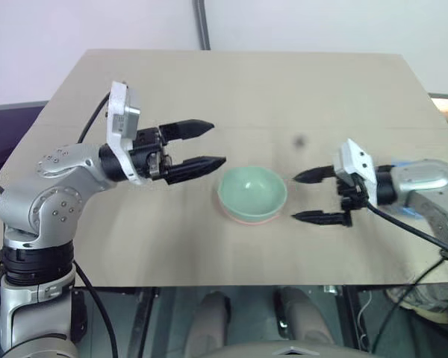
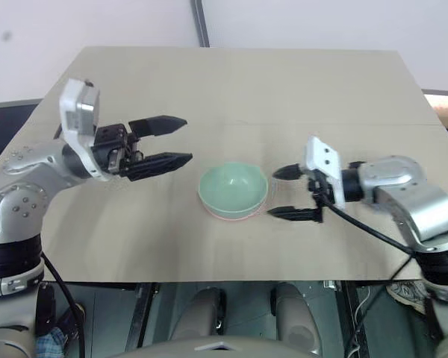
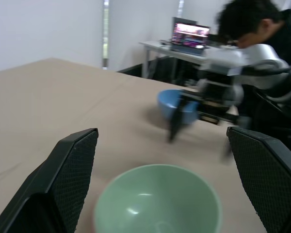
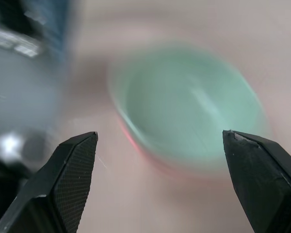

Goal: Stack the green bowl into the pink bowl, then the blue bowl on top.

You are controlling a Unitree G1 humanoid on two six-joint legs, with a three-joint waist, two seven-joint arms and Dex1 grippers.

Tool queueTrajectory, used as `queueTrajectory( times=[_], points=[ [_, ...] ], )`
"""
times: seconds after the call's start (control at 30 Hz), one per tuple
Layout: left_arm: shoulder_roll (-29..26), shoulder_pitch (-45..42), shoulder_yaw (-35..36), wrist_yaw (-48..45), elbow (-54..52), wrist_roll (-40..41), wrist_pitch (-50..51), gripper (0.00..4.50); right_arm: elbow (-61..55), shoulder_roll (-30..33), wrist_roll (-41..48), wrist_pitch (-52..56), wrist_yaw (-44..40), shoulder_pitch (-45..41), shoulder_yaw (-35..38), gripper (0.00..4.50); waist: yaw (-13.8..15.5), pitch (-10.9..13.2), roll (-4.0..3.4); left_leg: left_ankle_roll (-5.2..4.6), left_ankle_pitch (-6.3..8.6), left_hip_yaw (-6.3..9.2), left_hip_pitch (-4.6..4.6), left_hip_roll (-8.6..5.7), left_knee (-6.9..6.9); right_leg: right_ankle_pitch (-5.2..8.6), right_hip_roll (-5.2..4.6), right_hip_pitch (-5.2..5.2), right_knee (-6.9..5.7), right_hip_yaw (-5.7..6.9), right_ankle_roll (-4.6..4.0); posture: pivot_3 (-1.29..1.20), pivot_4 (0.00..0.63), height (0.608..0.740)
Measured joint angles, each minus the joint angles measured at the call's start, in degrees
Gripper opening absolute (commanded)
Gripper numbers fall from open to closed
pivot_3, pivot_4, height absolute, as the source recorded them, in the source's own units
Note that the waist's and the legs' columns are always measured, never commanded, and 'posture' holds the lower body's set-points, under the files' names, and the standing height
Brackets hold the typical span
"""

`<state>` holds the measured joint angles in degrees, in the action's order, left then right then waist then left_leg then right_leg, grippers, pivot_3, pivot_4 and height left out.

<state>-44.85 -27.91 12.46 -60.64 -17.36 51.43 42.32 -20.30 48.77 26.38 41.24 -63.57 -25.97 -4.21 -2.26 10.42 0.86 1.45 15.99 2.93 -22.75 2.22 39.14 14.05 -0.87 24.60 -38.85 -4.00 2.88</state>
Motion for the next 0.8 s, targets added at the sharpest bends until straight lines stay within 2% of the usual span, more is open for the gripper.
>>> queueTrajectory(
  times=[0.17, 0.33, 0.43, 0.6, 0.8],
  points=[
    [-0.8, 0.7, -4.1, -7.2, -0.2, -0.8, -1.9, 4.5, 2.5, 3.9, -0.5, 1.4, 5.1, 7.1, 9.7, 4.47, 0.1, 0.0, 0.0, 0.0, 0.0, -0.04, -0.03, 0.0, -0.01, 0.0, -0.01, -0.01, 0.04, -0.03, 0.0, 0.0, 0.15, 0.74],
    [-0.5, -0.8, -7.2, -10.8, 0.3, -2.1, -3.3, 4.5, 2.1, 4.6, 0.4, 3.6, 9.6, 10.1, 17.5, 4.47, 0.0, 0.0, 0.01, 0.0, 0.0, -0.04, 0.0, 0.0, 0.0, 0.0, 0.02, -0.01, 0.0, -0.05, 0.01, 0.0, 0.15, 0.74],
    [0.3, -2.3, -8.9, -12.3, 1.3, -3.0, -4.1, 4.5, 1.6, 7.5, -0.3, 4.4, 11.5, 13.3, 21.0, 4.47, 0.1, 0.0, 0.01, 0.0, 0.0, -0.05, -0.01, 0.0, 0.0, 0.0, 0.01, -0.02, 0.02, -0.05, 0.01, 0.0, 0.15, 0.74],
    [1.1, -4.1, -10.5, -14.1, 3.7, -4.1, -4.5, 4.5, 0.1, 10.7, -1.6, 6.5, 12.5, 20.7, 23.8, 4.47, 0.2, 0.0, 0.01, -0.01, 0.0, -0.06, -0.02, 0.0, 0.0, 0.01, 0.01, -0.02, 0.05, -0.06, 0.01, 0.0, 0.15, 0.74],
    [2.5, -5.9, -11.8, -15.9, 5.5, -5.4, -5.5, 4.5, -2.3, 13.5, -5.2, 10.4, 15.9, 25.8, 21.2, 4.47, -0.1, 0.0, 0.01, -0.01, 0.0, -0.1, 0.04, 0.0, 0.01, 0.01, 0.04, -0.02, 0.01, -0.12, 0.02, 0.0, 0.15, 0.74]
  ],
)
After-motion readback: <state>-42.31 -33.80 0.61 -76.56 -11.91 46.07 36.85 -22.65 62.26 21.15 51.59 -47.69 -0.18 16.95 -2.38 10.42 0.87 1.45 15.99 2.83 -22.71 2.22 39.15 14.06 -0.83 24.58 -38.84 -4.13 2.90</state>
